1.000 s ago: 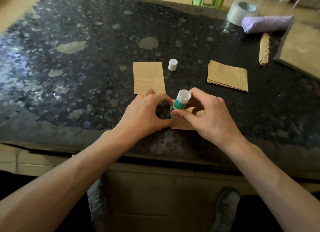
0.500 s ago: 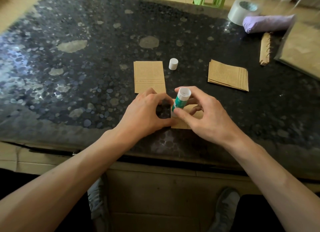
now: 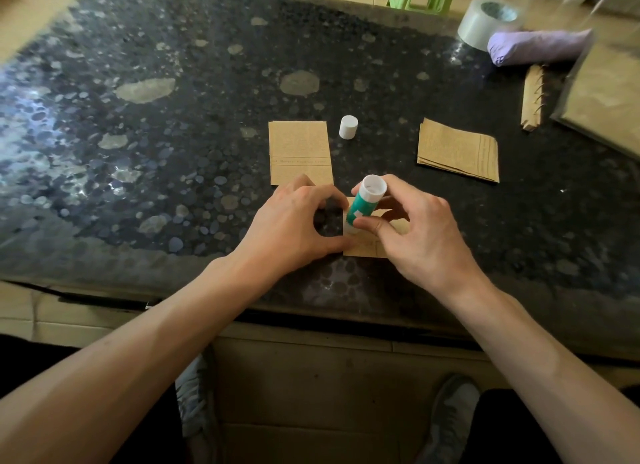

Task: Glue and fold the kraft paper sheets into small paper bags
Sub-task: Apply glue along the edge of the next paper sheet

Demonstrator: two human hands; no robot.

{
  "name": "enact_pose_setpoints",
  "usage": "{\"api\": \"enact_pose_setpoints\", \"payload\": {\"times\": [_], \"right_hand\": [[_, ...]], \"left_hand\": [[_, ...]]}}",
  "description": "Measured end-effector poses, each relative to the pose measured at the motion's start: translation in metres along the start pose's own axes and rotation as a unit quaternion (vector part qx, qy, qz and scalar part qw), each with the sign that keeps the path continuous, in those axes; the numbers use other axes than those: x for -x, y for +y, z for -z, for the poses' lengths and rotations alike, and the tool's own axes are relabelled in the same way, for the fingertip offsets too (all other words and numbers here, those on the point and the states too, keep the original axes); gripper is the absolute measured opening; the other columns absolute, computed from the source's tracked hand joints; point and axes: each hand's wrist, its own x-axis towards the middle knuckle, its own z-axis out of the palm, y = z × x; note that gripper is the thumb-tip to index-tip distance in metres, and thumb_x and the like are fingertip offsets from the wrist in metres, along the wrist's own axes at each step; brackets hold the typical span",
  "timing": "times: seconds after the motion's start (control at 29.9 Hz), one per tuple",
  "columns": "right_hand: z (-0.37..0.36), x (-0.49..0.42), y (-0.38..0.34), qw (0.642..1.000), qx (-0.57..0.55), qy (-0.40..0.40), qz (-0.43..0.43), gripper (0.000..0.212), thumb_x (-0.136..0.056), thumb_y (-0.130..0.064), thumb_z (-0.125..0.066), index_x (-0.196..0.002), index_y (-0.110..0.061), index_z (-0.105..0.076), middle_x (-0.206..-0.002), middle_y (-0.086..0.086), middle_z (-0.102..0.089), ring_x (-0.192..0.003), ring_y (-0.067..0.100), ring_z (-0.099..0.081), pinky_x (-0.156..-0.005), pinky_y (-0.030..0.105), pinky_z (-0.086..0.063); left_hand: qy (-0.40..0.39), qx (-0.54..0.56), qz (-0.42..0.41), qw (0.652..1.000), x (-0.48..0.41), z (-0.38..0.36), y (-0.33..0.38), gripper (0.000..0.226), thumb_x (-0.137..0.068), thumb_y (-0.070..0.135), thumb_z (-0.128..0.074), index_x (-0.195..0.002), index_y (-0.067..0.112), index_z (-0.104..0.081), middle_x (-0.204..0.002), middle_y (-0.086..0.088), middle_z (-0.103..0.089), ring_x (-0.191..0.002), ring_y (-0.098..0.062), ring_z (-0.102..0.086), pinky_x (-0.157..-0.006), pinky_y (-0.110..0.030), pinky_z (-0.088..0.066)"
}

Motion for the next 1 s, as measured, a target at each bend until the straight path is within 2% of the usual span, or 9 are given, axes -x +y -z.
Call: {"api": "enact_pose_setpoints", "payload": {"times": [0.23, 0.5, 0.6, 0.73, 0.84, 1.0], "right_hand": [[-0.001, -0.001, -0.002, 1.0, -0.014, -0.017, -0.005, 0.034, -0.096, -0.01, -0.072, -0.127, -0.021, -0.063, -0.112, -0.017, -0.067, -0.098, -0.02, -0.058, -0.086, -0.001, -0.043], [-0.002, -0.003, -0.003, 1.0, -0.002, 0.013, -0.001, 0.031, -0.091, -0.029, -0.08, -0.118, -0.025, -0.064, -0.106, -0.019, -0.067, -0.096, -0.006, -0.062, -0.081, 0.001, -0.046], [-0.004, -0.006, -0.005, 1.0, 0.003, 0.017, 0.003, 0.029, -0.092, -0.025, -0.079, -0.116, -0.024, -0.064, -0.104, -0.017, -0.068, -0.098, -0.003, -0.063, -0.082, 0.006, -0.049], [-0.006, -0.009, -0.006, 1.0, 0.013, 0.014, -0.004, 0.025, -0.094, -0.015, -0.075, -0.116, -0.021, -0.065, -0.103, -0.017, -0.067, -0.091, -0.015, -0.059, -0.082, -0.002, -0.043], [-0.007, -0.011, -0.004, 1.0, 0.014, 0.009, -0.008, 0.026, -0.095, -0.013, -0.073, -0.118, -0.02, -0.064, -0.104, -0.018, -0.065, -0.093, -0.025, -0.054, -0.082, -0.003, -0.042], [-0.007, -0.013, -0.007, 1.0, 0.019, 0.02, -0.009, 0.024, -0.094, -0.02, -0.076, -0.115, -0.021, -0.064, -0.106, -0.012, -0.071, -0.098, -0.001, -0.061, -0.079, 0.003, -0.045]], "left_hand": [[-0.005, -0.003, 0.004, 1.0, 0.0, 0.0, 0.001, 0.055, -0.074, 0.062, -0.078, -0.122, 0.045, -0.06, -0.108, 0.014, -0.047, -0.102, -0.007, -0.046, -0.082, -0.029, -0.04], [-0.012, 0.0, 0.008, 1.0, 0.0, 0.001, 0.002, 0.054, -0.073, 0.062, -0.076, -0.121, 0.045, -0.059, -0.108, 0.014, -0.047, -0.101, -0.007, -0.046, -0.081, -0.028, -0.039], [-0.013, 0.001, 0.009, 1.0, 0.0, 0.001, 0.002, 0.056, -0.073, 0.062, -0.077, -0.123, 0.044, -0.058, -0.108, 0.014, -0.046, -0.101, -0.007, -0.045, -0.081, -0.028, -0.039], [-0.007, 0.001, 0.009, 1.0, 0.001, 0.001, 0.002, 0.058, -0.074, 0.06, -0.079, -0.124, 0.042, -0.058, -0.109, 0.013, -0.048, -0.101, -0.007, -0.046, -0.081, -0.027, -0.039], [-0.005, -0.001, 0.009, 1.0, 0.001, 0.001, 0.002, 0.06, -0.074, 0.06, -0.079, -0.126, 0.041, -0.057, -0.111, 0.013, -0.049, -0.102, -0.007, -0.046, -0.08, -0.026, -0.038], [-0.006, 0.001, 0.011, 1.0, 0.001, 0.001, 0.002, 0.061, -0.073, 0.06, -0.08, -0.126, 0.04, -0.057, -0.111, 0.012, -0.05, -0.103, -0.008, -0.048, -0.08, -0.026, -0.038]]}}
